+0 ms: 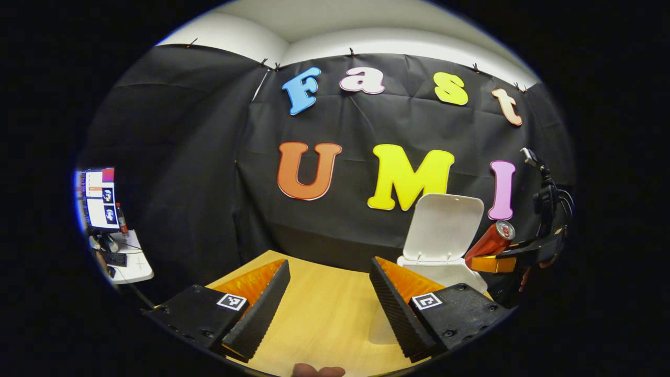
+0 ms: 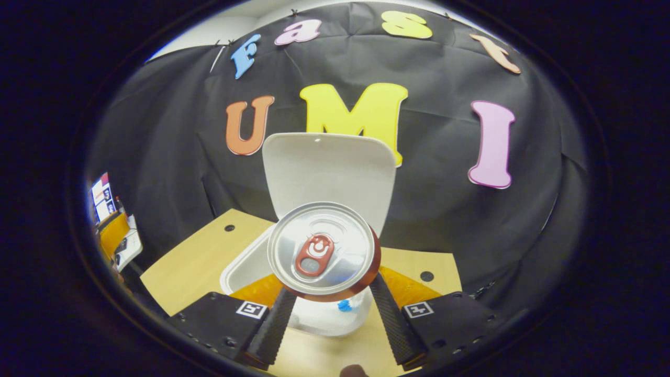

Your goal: Press the lid of the desktop garbage bin to open it, pick up the crumpled paper on the desktop and throw it into the bin, then pick up the pop can on the desktop and drop it into the bin, and finally close the garbage bin lid.

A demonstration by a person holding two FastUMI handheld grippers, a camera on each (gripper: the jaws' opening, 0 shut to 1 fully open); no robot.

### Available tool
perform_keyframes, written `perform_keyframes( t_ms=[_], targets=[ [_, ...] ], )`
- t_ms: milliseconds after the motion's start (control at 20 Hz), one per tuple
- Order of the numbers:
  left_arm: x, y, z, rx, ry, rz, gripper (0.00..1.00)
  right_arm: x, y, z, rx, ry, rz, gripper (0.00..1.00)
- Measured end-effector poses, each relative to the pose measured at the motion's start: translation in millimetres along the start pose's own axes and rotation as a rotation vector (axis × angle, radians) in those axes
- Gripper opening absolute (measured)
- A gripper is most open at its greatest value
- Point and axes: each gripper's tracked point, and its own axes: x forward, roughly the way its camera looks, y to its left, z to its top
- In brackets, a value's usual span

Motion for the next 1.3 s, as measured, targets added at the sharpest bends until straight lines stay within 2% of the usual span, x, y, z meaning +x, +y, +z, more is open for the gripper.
perform_keyframes(
  t_ms=[250,450,600,750,950,1300],
  targets=[
    [-13,37,0,0.004,-0.002,0.104,0.98,28,34,-5,-0.022,0.051,0.069,0.79],
    [-18,44,-5,-0.001,0.012,0.132,0.98,38,47,-7,-0.025,0.065,0.089,0.79],
    [-16,40,-5,0.005,0.013,0.126,0.99,46,44,-8,-0.008,0.074,0.070,0.80],
    [-13,35,-8,0.013,0.017,0.112,0.99,46,38,-4,0.016,0.060,0.054,0.88],
    [-9,27,-6,0.020,0.010,0.090,0.99,41,22,3,0.029,0.026,0.021,0.88],
    [1,6,-2,0.033,0.003,0.032,0.99,3,8,42,0.006,-0.137,-0.060,0.88]
  ],
)
